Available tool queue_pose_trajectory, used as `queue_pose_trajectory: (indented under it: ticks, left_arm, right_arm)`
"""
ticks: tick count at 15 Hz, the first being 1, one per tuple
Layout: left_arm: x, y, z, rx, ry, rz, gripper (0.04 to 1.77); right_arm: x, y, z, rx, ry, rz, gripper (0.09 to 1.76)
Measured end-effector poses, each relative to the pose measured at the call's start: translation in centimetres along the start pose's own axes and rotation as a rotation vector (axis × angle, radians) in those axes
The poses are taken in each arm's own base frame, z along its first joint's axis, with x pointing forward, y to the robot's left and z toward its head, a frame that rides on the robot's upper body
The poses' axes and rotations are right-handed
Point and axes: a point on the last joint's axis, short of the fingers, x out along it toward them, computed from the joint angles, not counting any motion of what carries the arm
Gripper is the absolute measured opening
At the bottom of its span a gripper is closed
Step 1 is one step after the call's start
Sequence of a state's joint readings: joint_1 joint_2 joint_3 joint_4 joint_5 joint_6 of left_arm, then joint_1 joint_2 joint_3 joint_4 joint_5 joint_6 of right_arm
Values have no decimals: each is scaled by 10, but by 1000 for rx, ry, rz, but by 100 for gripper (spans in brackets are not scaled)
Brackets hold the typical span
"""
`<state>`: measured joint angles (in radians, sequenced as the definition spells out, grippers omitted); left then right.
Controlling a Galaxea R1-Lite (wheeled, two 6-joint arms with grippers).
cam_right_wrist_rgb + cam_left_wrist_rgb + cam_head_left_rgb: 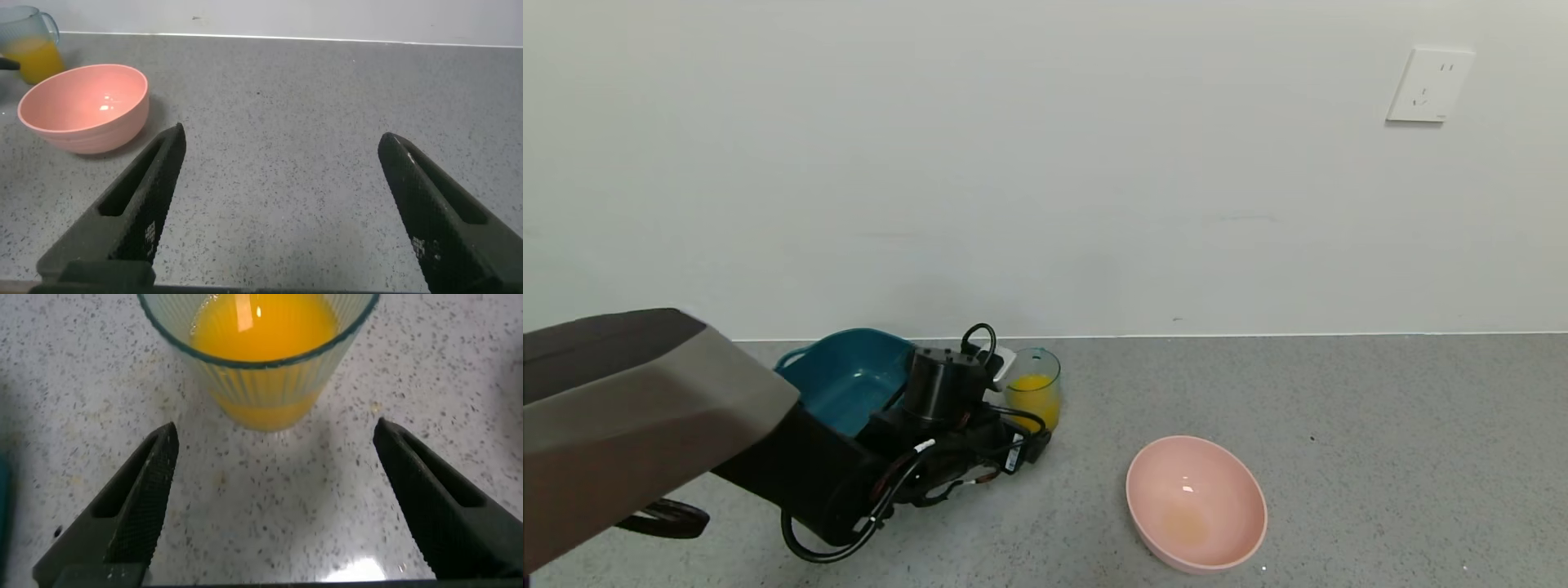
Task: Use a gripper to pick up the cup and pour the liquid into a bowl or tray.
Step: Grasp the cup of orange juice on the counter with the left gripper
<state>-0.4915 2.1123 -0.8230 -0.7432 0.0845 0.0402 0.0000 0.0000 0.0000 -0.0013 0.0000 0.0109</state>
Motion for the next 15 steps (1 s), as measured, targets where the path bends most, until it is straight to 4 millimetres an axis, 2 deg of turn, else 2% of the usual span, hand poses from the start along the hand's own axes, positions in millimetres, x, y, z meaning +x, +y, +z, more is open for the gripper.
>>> queue_pose_trajectory:
  ticks: [6, 9, 15]
  left_arm:
    - [25, -4, -12, -37, -176, 48, 172]
    - [36, -6, -22, -50, -191, 49, 172]
    - [47, -10, -28, -90, -266, 43, 172]
  right_arm:
    - [0, 0, 0, 0, 0, 0, 171]
    - [0, 0, 0, 0, 0, 0, 171]
    - [0, 0, 0, 0, 0, 0, 171]
